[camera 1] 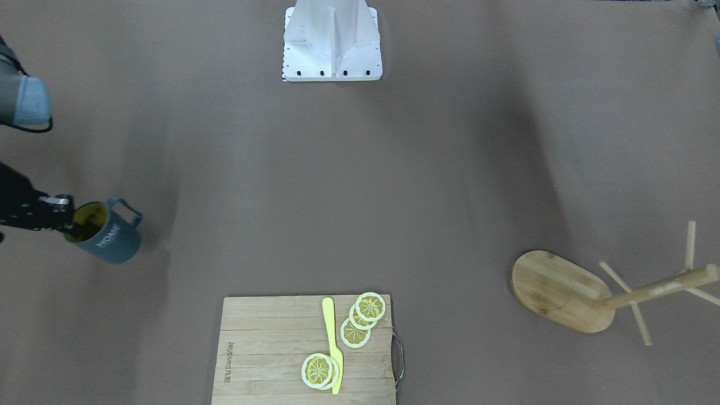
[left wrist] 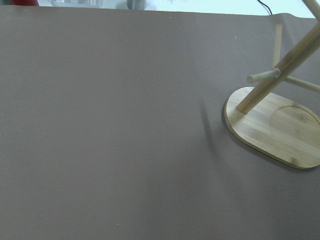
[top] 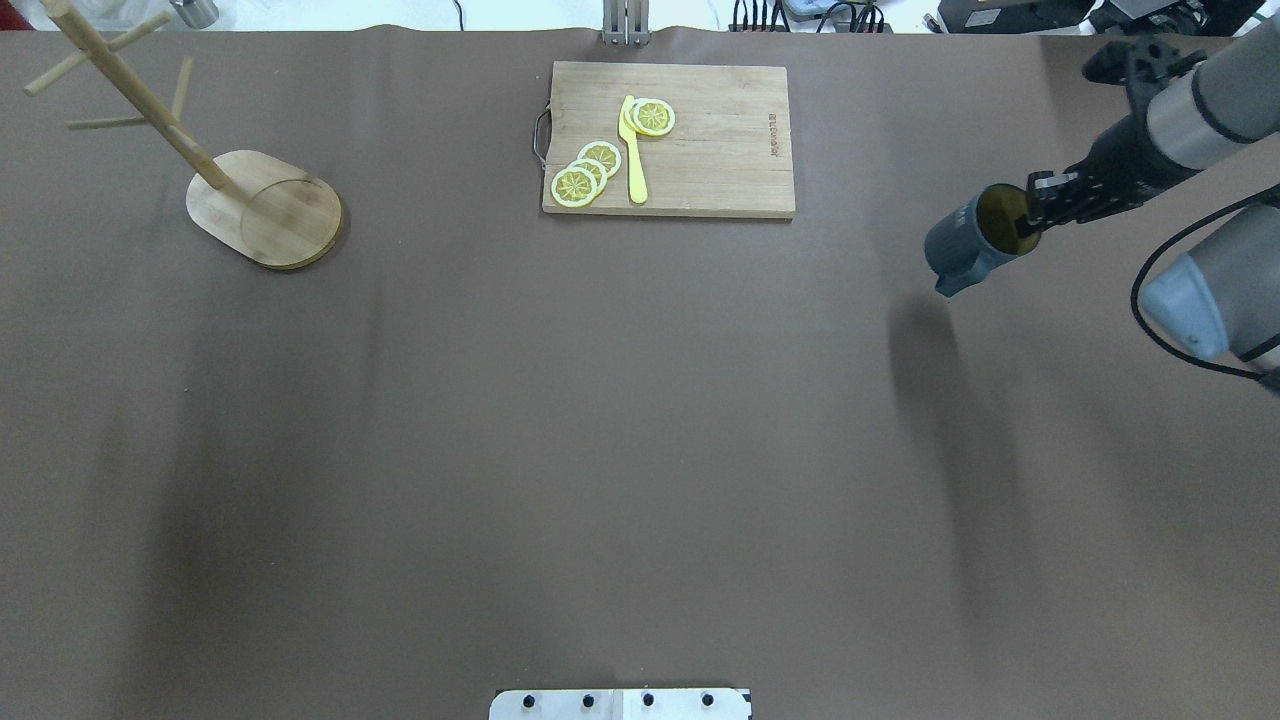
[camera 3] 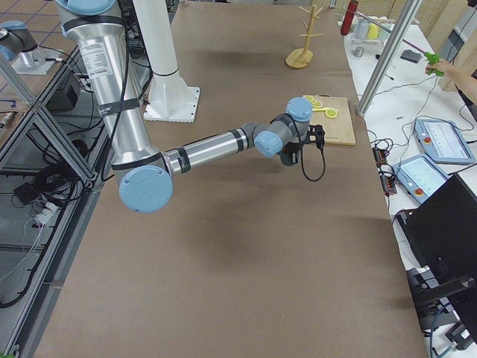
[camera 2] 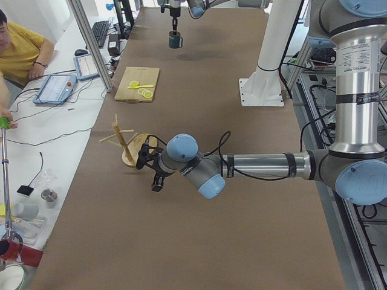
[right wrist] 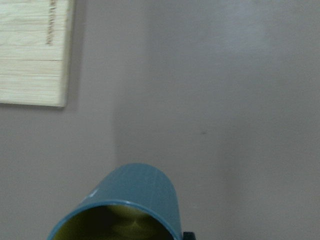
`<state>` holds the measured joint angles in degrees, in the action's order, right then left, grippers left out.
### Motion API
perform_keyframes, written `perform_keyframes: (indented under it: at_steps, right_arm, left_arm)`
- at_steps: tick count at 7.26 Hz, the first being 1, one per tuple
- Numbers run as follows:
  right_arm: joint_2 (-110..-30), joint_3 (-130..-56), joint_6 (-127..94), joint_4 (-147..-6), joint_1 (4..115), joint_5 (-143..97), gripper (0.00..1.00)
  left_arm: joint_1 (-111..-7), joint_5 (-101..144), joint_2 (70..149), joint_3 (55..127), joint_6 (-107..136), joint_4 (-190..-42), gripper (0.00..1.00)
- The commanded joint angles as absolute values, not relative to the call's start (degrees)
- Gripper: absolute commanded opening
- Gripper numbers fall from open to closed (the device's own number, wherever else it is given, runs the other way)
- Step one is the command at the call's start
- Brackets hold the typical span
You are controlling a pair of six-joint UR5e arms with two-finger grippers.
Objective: Hang cup on storage rack
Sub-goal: 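Carry the blue mug toward the table center and lower it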
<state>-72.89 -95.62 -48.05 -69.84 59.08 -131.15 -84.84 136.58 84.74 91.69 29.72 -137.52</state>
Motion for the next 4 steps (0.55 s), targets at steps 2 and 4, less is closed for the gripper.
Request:
perform_keyframes:
  at_steps: [2, 4]
  right_arm:
    - [-58.1, -98.3, -74.3, -72.1, 36.8, -111.3, 0.0]
    - [-48.7, -94.3, -75.4, -80.4, 33.1, -110.0, 0.0]
  left_arm:
    - [-83.8, 136.6, 85.5, 91.6, 29.7, -137.5, 0.97]
    - [-83.4, 136.6, 85.5, 91.6, 29.8, -137.5, 0.97]
